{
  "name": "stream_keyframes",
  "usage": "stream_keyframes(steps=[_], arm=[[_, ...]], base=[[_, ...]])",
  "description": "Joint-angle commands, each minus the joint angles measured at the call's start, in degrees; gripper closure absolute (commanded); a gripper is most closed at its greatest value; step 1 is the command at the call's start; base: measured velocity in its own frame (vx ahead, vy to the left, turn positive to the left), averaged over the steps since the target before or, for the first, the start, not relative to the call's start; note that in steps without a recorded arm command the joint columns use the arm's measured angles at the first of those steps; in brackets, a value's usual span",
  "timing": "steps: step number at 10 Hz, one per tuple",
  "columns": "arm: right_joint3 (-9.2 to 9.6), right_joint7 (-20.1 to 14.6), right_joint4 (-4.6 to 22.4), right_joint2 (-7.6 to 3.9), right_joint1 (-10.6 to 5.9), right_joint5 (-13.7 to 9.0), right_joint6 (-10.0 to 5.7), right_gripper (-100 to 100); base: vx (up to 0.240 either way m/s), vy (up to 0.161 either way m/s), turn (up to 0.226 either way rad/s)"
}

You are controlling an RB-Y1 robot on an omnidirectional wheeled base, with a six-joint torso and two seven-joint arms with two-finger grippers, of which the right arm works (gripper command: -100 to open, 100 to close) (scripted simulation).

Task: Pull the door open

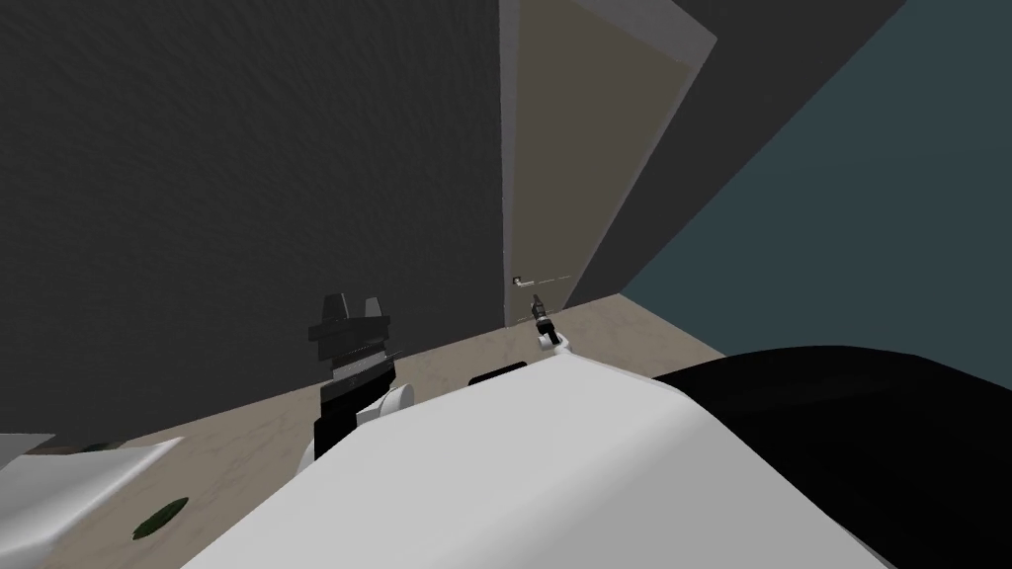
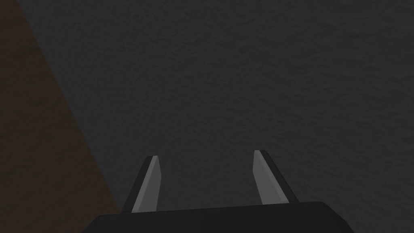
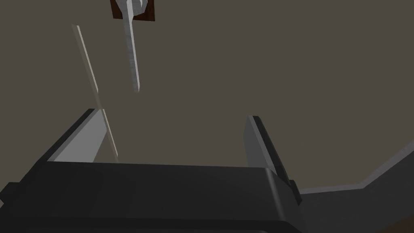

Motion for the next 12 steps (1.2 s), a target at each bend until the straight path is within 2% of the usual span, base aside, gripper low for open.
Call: stream_keyframes(steps=[1,5,11,12], arm=[[-0.32,-0.2,2.7,-0.15,-0.97,-0.1,-0.56,-100],[-1.07,-0.6,9.6,-0.5,-3.68,-0.4,-2.26,-100],[-1.9,-1.0,17.1,-0.86,-6.68,-0.8,-4.13,-100],[-2.11,-1.1,19.0,-0.94,-7.43,-0.9,-4.6,-100]], base=[[0.052,-0.078,0.155],[0.042,-0.094,0.141],[0.03,-0.065,0.099],[0.021,-0.068,0.13]])
